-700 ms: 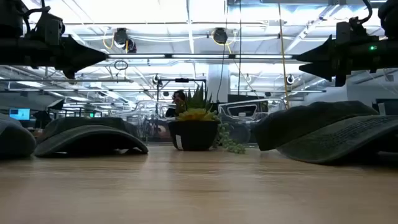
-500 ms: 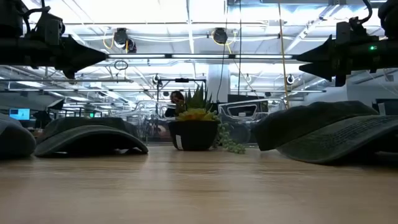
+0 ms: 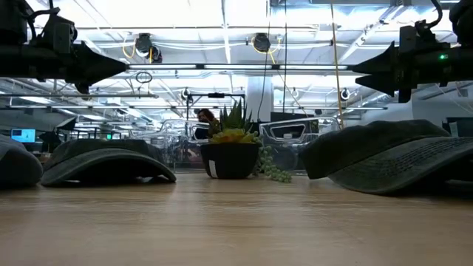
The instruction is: Pick & Place hat
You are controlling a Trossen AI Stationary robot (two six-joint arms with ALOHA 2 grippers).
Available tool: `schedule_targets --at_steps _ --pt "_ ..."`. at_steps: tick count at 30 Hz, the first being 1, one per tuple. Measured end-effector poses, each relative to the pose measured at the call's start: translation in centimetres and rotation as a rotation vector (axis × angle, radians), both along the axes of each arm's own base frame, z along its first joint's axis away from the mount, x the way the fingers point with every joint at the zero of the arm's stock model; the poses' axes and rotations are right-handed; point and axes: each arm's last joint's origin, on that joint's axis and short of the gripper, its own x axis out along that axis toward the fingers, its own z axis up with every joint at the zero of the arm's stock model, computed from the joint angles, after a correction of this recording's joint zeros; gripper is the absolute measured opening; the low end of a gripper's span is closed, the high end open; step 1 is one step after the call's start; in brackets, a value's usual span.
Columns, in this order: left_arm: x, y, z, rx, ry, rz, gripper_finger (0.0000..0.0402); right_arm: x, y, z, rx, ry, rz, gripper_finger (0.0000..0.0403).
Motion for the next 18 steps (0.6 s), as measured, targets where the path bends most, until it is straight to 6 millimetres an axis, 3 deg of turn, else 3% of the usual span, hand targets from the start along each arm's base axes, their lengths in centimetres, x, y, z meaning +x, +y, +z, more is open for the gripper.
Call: schedule_targets --at_steps 18 --pt "0.00 0.00 -0.01 0.000 0.001 0.000 0.0063 -0.01 0.00 0.07 -0.001 -0.008 0.000 0.0208"
